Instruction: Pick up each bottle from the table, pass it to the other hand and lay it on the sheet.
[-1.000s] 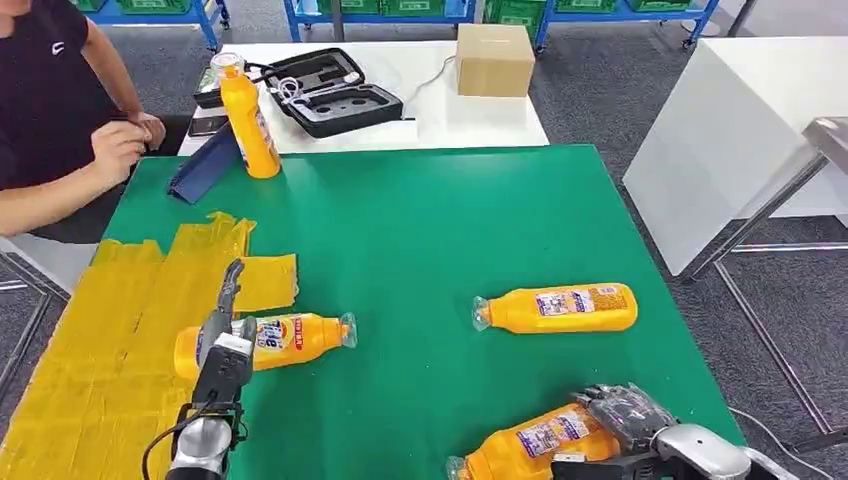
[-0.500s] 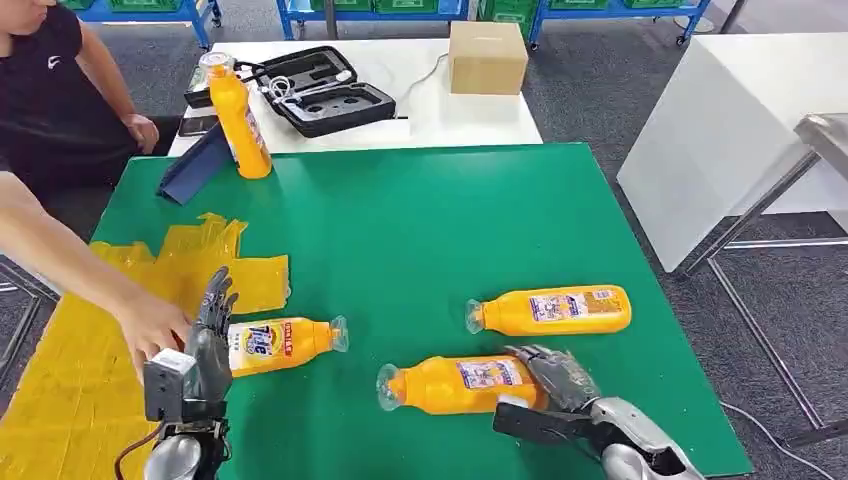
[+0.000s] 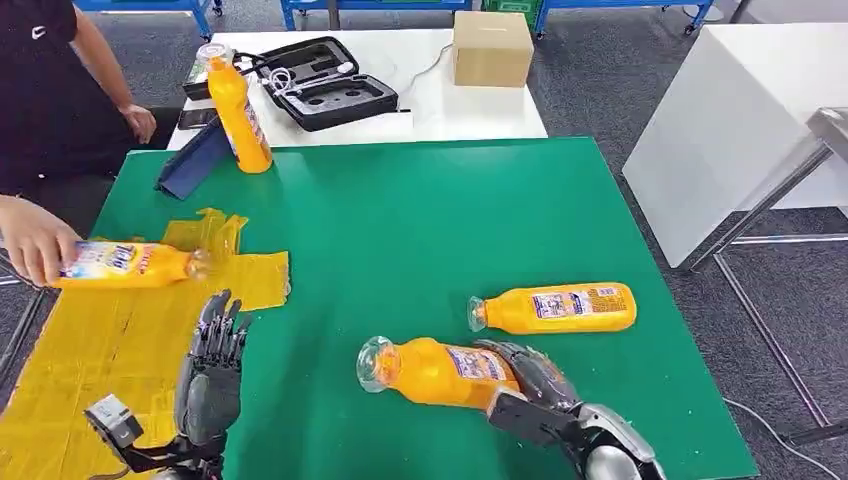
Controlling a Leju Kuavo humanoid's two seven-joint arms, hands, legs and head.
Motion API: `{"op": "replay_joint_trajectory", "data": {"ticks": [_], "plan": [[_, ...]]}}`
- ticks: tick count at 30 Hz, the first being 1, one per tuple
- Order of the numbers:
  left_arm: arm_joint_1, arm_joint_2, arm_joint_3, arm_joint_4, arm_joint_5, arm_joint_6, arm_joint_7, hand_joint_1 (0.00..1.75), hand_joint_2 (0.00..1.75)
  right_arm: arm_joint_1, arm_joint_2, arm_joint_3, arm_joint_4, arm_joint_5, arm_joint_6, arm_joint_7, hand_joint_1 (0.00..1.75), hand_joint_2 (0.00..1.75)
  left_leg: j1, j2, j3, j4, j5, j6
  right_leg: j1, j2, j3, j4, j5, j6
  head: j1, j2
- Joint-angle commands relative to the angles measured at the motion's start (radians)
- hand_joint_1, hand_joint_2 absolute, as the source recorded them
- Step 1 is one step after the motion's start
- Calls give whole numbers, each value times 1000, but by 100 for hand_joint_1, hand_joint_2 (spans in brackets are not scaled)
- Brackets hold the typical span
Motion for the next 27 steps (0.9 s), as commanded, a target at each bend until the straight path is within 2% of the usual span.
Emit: {"op": "replay_joint_trajectory", "data": {"ticks": [1,6,10,27], "plan": [[11,-18,-35,-12,54,-13,22,0,175,-47,84,-14,30,-2,2,-11,175,175,0,2,-1,0,1,0,0,1,-2,1,1,0,0,0],[6,-36,-75,38,72,-51,23,0,175,-74,161,-2,59,-9,6,-32,175,175,-1,2,-1,-1,1,-1,-1,1,-2,1,1,0,0,0],[-26,-42,-117,94,18,-15,-6,0,175,-95,208,32,78,-14,9,-44,175,175,-1,1,-1,-1,2,-1,-1,0,-2,0,1,0,0,0],[-43,-35,-132,104,-9,8,-29,0,175,-165,228,93,109,-16,15,-44,175,175,-2,3,-3,-1,3,0,-2,0,-6,3,1,0,0,0]]}}
